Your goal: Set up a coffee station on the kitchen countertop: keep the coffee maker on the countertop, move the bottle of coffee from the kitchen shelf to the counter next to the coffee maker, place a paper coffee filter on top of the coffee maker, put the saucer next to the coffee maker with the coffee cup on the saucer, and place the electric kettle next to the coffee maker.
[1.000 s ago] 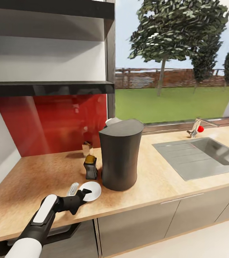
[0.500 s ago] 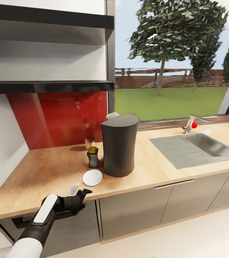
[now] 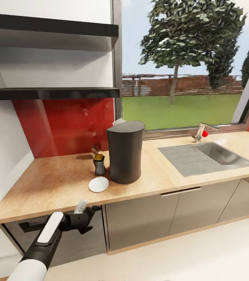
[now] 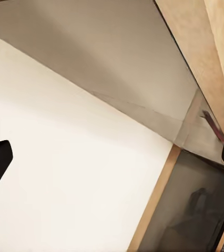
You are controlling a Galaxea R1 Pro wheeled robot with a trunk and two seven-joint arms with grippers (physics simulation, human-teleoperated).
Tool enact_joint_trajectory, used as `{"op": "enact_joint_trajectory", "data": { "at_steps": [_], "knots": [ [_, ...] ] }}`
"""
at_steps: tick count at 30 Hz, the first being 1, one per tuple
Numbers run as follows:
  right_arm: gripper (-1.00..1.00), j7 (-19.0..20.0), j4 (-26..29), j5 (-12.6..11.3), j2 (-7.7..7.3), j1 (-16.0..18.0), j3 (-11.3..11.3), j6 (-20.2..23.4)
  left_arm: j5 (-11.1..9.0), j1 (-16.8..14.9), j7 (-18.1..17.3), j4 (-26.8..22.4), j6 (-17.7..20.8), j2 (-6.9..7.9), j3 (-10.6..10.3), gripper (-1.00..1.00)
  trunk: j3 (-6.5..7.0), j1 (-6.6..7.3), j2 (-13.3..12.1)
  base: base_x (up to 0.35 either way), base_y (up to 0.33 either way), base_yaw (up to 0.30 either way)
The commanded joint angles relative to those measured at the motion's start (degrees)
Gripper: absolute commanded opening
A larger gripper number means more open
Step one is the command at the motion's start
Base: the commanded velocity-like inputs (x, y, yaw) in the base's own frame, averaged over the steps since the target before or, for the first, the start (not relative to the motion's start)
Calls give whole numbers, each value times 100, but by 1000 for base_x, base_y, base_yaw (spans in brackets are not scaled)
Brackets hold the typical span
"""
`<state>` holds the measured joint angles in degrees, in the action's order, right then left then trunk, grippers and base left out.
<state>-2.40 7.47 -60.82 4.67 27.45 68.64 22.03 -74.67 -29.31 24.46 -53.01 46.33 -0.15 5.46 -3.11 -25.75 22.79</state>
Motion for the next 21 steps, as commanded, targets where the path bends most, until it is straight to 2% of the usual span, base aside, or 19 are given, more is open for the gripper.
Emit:
{"op": "enact_joint_trajectory", "data": {
  "at_steps": [1, 6, 10, 13, 15, 17, 18, 20, 21],
  "knots": [
    [100, -27, 9, -44, -2, 6, 35, 21, -60, -1, 53, -4, 18, -2, -23, 100, -13, -4, 13, -18, -8, 0],
    [100, -38, 9, -45, -2, 6, 35, 10, -61, 194, 27, 3, 21, 7, -345, 100, -13, -4, 13, -6, -3, 0],
    [100, -40, 3, -51, -3, 6, 35, -3, -39, 664, -126, 7, 8, 62, -684, 100, -13, -4, 13, -1, 0, 0],
    [100, -41, 1, -46, -7, 6, 33, -9, 105, 1110, -250, 9, -24, 122, -869, 100, -13, -4, 13, 0, 0, 0],
    [100, -41, 1, -45, -9, 6, 30, -12, 329, 1360, -296, 10, -40, 170, -934, 100, -13, -4, 13, 0, 0, 0],
    [100, -41, 0, -46, -18, 6, 28, -18, 793, 1650, -327, 10, -63, 213, -976, 100, -13, -4, 13, 0, 0, 0],
    [100, -41, 0, -45, -20, 6, 28, -19, 930, 1715, -331, 12, -73, 219, -983, 100, -13, -4, 13, 0, 0, 0],
    [100, -36, 0, -44, -26, 6, 27, -33, 1518, 1939, -339, 42, -201, 234, -1000, 100, -13, -4, 13, 0, 0, 0],
    [100, -35, 0, -44, -28, 6, 27, -45, 1665, 1988, -342, 64, -268, 236, -1002, 100, -13, -4, 13, 0, 0, 0]
  ]
}}
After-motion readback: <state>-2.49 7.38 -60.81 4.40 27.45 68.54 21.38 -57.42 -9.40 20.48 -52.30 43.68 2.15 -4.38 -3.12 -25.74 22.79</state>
